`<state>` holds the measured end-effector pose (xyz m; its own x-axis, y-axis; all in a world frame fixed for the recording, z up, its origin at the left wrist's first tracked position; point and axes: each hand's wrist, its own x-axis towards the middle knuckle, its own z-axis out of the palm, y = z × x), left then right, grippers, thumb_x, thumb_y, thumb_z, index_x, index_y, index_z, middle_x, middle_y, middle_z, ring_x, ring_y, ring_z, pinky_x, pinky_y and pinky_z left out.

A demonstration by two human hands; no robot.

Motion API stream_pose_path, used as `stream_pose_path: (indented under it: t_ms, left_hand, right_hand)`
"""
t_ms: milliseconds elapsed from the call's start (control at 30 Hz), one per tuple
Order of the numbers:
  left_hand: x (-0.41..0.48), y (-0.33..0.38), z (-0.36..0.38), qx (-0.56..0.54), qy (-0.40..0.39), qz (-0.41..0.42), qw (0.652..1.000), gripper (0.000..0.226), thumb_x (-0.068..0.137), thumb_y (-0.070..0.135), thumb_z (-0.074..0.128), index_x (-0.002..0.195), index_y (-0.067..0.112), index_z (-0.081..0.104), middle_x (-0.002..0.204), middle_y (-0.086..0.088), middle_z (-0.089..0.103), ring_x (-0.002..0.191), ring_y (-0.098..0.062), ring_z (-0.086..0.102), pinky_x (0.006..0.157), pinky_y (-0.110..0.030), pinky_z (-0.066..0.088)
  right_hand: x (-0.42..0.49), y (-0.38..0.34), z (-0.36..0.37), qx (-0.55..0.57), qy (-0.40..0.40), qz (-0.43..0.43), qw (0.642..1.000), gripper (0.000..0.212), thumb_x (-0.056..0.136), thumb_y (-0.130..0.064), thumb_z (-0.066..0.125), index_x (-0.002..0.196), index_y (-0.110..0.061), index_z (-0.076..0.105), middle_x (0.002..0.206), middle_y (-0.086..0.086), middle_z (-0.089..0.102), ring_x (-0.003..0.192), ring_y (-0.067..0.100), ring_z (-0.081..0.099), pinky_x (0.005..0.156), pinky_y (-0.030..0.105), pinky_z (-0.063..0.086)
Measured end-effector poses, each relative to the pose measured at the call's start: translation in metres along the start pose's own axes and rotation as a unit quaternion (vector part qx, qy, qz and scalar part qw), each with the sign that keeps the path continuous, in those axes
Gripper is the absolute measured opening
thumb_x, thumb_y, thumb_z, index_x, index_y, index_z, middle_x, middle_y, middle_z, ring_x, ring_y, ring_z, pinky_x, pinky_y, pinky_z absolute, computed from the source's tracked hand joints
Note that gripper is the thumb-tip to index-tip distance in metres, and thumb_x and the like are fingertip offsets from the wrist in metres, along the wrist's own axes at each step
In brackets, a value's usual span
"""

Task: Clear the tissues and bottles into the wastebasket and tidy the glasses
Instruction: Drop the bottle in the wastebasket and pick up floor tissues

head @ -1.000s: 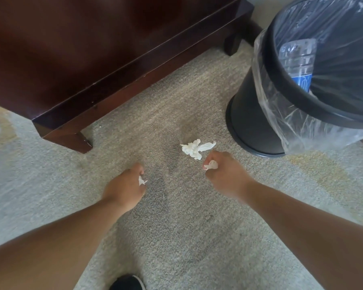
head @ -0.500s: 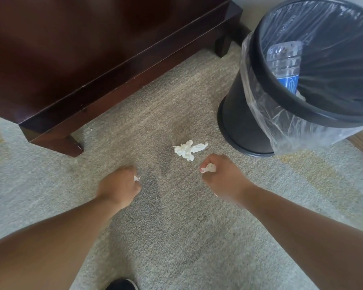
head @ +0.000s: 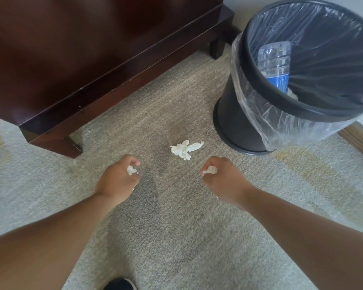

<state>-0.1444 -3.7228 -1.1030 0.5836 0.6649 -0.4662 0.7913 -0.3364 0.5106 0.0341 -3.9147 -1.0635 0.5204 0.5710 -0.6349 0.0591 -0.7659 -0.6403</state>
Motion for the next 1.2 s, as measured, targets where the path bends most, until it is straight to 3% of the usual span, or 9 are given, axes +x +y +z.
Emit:
stream_pose_path:
  t_ms: [200, 300, 367, 533, 733, 833, 967, 1100, 1200]
  left_hand:
    - [-0.002, 0.008, -0.001, -0.143, -0.010, -0.073, 0.987, 0.016, 0.073, 0.011, 0.057, 0.058, 0.012, 0.061, 0.053, -0.002, 0.056, 0.051, -0.020, 0.048, 0.048, -0.024, 0.035]
    - [-0.006, 0.016, -0.005, -0.206, -0.019, -0.087, 0.975, 0.024, 0.061, 0.019, 0.049, 0.065, -0.004, 0.054, 0.052, -0.005, 0.050, 0.050, -0.020, 0.042, 0.044, -0.020, 0.031]
    - [-0.004, 0.019, -0.002, -0.215, -0.021, -0.086, 0.973, 0.028, 0.071, 0.020, 0.057, 0.069, -0.007, 0.051, 0.056, -0.009, 0.051, 0.052, -0.021, 0.043, 0.048, -0.024, 0.034]
    - [-0.005, 0.031, 0.012, -0.186, -0.010, -0.042, 0.982, 0.035, 0.085, 0.023, 0.069, 0.065, 0.007, 0.045, 0.056, -0.005, 0.045, 0.049, -0.016, 0.039, 0.050, -0.027, 0.030]
    - [-0.007, 0.061, 0.026, -0.139, -0.022, 0.051, 0.989, 0.005, 0.095, 0.024, 0.057, 0.091, 0.026, 0.056, 0.064, -0.004, 0.057, 0.044, -0.013, 0.043, 0.039, -0.025, 0.031]
    - [-0.003, 0.072, 0.031, -0.124, -0.032, 0.090, 0.988, 0.016, 0.097, 0.018, 0.051, 0.095, 0.029, 0.062, 0.061, -0.004, 0.056, 0.042, -0.013, 0.038, 0.040, -0.027, 0.030]
    - [0.007, 0.081, 0.036, -0.081, -0.029, 0.114, 0.990, 0.019, 0.096, 0.012, 0.049, 0.104, 0.027, 0.059, 0.090, -0.010, 0.067, 0.053, -0.017, 0.047, 0.049, -0.031, 0.038]
    - [0.017, 0.092, 0.038, 0.005, 0.001, 0.161, 0.987, 0.034, 0.093, 0.004, 0.052, 0.121, 0.025, 0.051, 0.121, -0.002, 0.050, 0.082, -0.014, 0.057, 0.067, -0.026, 0.046]
    - [0.027, 0.097, 0.044, 0.068, -0.017, 0.163, 0.984, 0.053, 0.091, 0.003, 0.053, 0.134, 0.030, 0.040, 0.134, -0.004, 0.036, 0.087, -0.021, 0.061, 0.073, -0.038, 0.055]
  right_hand:
    - [-0.002, 0.005, -0.004, -0.011, 0.011, 0.004, 1.000, 0.009, 0.088, -0.012, 0.055, 0.088, -0.021, 0.057, 0.102, 0.009, 0.055, 0.061, 0.014, 0.048, 0.038, 0.016, 0.033]
    - [-0.005, 0.007, -0.002, -0.025, 0.010, 0.003, 1.000, 0.007, 0.088, -0.013, 0.055, 0.089, -0.020, 0.058, 0.101, 0.006, 0.055, 0.064, 0.012, 0.049, 0.042, 0.017, 0.033]
    - [-0.007, 0.008, -0.002, -0.013, 0.010, 0.006, 1.000, 0.009, 0.088, -0.012, 0.055, 0.087, -0.021, 0.057, 0.100, 0.006, 0.054, 0.063, 0.012, 0.048, 0.040, 0.015, 0.033]
    - [-0.009, 0.008, -0.010, -0.007, 0.042, 0.006, 0.999, 0.007, 0.088, -0.014, 0.055, 0.089, -0.020, 0.058, 0.106, 0.010, 0.054, 0.068, 0.017, 0.053, 0.042, 0.020, 0.036]
    - [-0.012, 0.010, -0.019, -0.035, 0.082, -0.019, 0.996, 0.016, 0.086, -0.026, 0.058, 0.073, -0.024, 0.049, 0.097, 0.007, 0.052, 0.063, 0.018, 0.052, 0.049, 0.024, 0.034]
    - [-0.018, 0.009, -0.024, -0.066, 0.104, -0.034, 0.992, 0.019, 0.095, -0.030, 0.050, 0.084, -0.016, 0.057, 0.101, 0.005, 0.050, 0.071, 0.018, 0.055, 0.052, 0.025, 0.035]
    - [-0.024, 0.013, -0.029, -0.052, 0.108, -0.050, 0.991, 0.027, 0.099, -0.013, 0.035, 0.101, -0.010, 0.062, 0.079, 0.002, 0.057, 0.047, 0.007, 0.046, 0.043, 0.020, 0.034]
    - [-0.026, 0.021, -0.034, -0.048, 0.119, -0.045, 0.991, 0.031, 0.097, -0.006, 0.035, 0.106, -0.022, 0.060, 0.113, 0.002, 0.050, 0.061, 0.006, 0.050, 0.049, 0.015, 0.034]
    - [-0.028, 0.024, -0.039, -0.035, 0.122, -0.046, 0.991, 0.030, 0.094, -0.003, 0.040, 0.098, -0.026, 0.058, 0.114, 0.000, 0.049, 0.066, 0.007, 0.052, 0.051, 0.014, 0.034]
